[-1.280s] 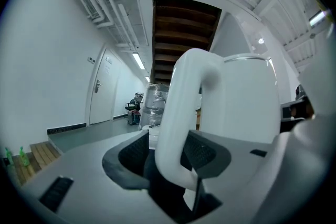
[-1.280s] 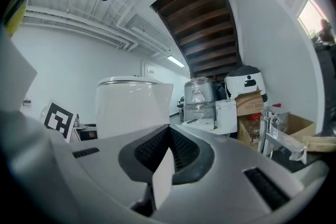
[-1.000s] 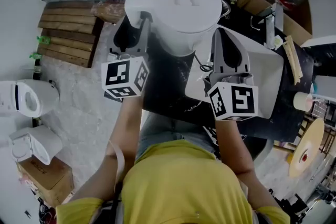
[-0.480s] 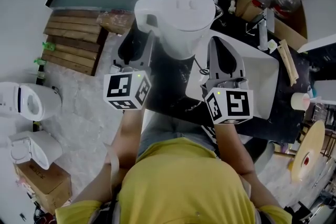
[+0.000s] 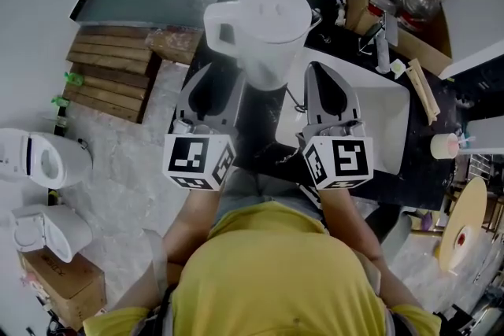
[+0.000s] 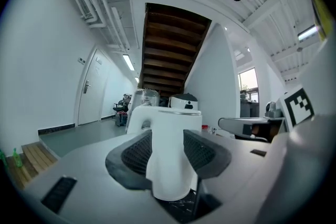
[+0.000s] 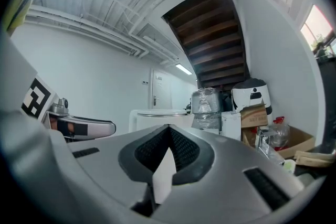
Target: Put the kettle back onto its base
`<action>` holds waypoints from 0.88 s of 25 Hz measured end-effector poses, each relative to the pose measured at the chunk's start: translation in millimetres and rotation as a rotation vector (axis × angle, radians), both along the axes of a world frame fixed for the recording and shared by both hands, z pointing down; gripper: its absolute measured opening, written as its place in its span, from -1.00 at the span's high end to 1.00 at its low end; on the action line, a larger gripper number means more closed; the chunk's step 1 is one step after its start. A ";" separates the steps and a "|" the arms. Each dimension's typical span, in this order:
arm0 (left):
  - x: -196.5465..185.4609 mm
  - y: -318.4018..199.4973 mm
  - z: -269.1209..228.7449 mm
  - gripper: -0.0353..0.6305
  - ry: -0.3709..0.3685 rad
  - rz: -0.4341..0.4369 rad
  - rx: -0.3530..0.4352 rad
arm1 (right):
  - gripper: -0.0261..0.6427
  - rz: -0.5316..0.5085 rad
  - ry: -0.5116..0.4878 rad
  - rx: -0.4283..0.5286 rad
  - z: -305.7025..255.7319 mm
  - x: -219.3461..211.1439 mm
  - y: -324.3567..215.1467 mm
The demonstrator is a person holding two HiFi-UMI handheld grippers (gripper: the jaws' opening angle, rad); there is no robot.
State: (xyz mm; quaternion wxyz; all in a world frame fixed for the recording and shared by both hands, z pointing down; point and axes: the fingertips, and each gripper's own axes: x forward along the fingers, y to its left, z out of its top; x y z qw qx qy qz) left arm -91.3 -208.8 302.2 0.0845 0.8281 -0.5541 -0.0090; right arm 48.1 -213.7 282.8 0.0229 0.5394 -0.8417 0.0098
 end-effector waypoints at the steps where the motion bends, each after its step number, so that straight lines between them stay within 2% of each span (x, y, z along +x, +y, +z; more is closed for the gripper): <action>1: 2.2 4.4 -3.9 0.32 -0.001 0.003 0.007 | 0.88 -0.005 0.000 0.003 -2.1 -0.9 2.7; 10: 13.0 37.1 -27.3 0.32 0.029 0.030 0.034 | 0.88 -0.049 0.005 0.007 -17.9 -8.2 31.5; 22: 46.4 77.3 -46.9 0.82 -0.003 0.094 0.076 | 0.88 -0.108 0.000 -0.021 -29.4 -10.0 75.1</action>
